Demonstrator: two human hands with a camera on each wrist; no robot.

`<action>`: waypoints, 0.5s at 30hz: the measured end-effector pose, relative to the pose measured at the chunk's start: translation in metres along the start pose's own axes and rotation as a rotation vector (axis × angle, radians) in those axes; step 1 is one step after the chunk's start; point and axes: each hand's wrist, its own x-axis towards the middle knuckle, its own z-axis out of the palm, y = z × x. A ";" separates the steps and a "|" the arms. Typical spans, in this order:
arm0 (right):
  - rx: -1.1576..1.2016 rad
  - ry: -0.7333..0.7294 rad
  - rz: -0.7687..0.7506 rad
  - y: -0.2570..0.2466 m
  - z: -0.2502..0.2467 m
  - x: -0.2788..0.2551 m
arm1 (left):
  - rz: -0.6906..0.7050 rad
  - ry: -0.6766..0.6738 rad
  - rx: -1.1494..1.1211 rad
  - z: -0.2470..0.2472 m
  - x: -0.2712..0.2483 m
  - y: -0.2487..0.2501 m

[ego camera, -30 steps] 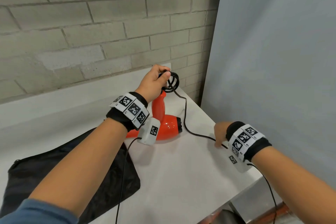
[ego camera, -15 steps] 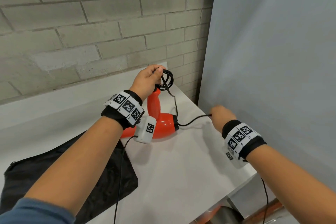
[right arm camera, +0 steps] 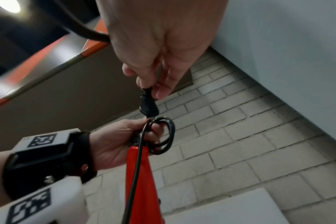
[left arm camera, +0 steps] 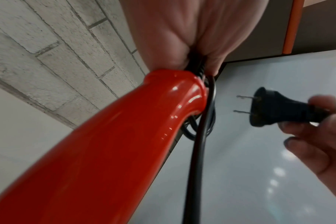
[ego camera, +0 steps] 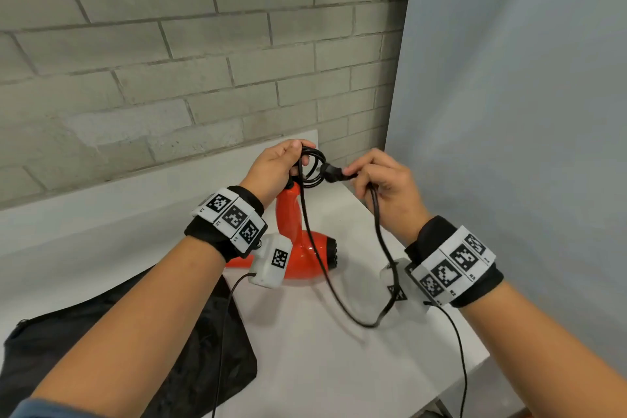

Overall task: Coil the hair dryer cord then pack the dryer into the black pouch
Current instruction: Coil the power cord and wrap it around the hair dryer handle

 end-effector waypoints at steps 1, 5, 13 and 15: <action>-0.019 -0.019 -0.027 0.003 0.006 0.001 | 0.004 0.003 0.006 0.000 0.001 0.000; -0.099 -0.043 -0.077 0.011 0.023 0.004 | -0.003 -0.034 0.036 0.002 0.000 0.001; -0.229 0.091 -0.140 0.011 0.047 0.007 | 0.005 -0.070 0.039 0.006 -0.002 0.004; -0.205 0.143 -0.061 0.008 0.052 0.012 | 0.001 -0.073 0.040 0.006 -0.001 0.004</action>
